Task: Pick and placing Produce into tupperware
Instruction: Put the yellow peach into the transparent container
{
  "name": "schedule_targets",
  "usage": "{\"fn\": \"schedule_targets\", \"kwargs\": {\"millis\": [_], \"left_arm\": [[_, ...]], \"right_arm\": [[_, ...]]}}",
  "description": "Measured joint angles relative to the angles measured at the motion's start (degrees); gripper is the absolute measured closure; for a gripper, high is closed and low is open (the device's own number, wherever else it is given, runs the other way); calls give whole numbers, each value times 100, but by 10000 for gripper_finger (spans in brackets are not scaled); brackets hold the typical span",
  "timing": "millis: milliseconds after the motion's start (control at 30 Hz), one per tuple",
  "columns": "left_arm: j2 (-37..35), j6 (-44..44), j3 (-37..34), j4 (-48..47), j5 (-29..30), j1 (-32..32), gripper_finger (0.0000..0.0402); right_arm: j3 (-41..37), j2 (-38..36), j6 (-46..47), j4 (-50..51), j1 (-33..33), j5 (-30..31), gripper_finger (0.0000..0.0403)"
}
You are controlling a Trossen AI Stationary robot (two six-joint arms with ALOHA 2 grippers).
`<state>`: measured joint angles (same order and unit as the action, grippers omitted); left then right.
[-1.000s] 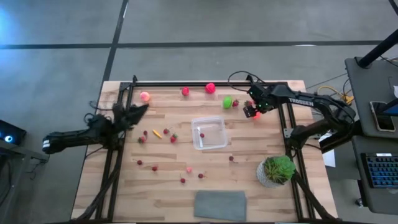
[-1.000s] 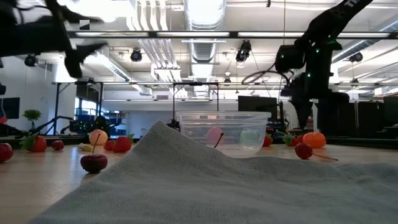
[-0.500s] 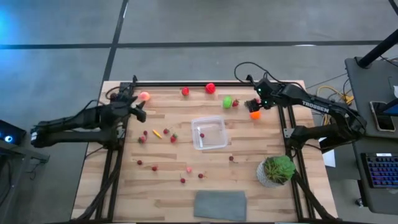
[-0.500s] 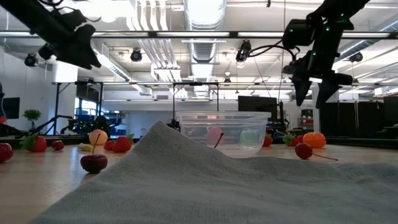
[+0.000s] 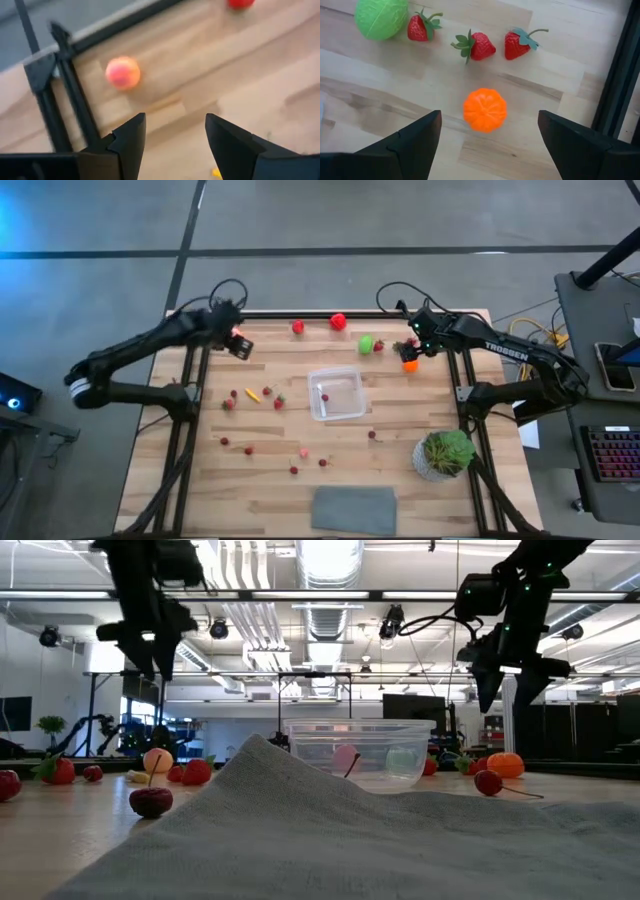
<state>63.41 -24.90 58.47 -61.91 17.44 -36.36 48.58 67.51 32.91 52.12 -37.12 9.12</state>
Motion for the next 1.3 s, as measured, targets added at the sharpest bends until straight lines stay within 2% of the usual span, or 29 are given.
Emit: {"fn": "schedule_targets", "kwargs": {"millis": [100, 233, 400, 467, 633, 800, 933, 1100, 1300], "left_arm": [[721, 238, 385, -625, -197, -696, 210], [1249, 659, 676, -684, -243, -1316, 210], [1471, 2911, 674, -214, -427, -1459, 210], [1574, 3300, 673, -147, -443, -1455, 210], [2025, 3706, 674, -55, -393, -1588, 210], [2593, 3739, 670, -57, -303, -1704, 210], [2850, 3922, 670, 85, 200, -1704, 207], [2773, 4366, 670, 213, 598, -1704, 197], [2546, 4801, 672, 445, 1008, -1704, 205]], "right_arm": [[0, -1, 1, 36, 0, -4, 78], [0, -1, -1, 103, 0, -4, 76], [0, -1, -40, 144, 0, -6, 77], [-1, -1, -52, 145, 0, -6, 76], [-2, -1, -58, 144, 0, -6, 71], [-2, -1, -55, 146, 0, -26, 69], [-2, -1, -39, 154, 0, -29, 68], [-2, -1, 8, 170, 0, -49, 67], [-4, -1, 10, 168, 0, -44, 69]]}}
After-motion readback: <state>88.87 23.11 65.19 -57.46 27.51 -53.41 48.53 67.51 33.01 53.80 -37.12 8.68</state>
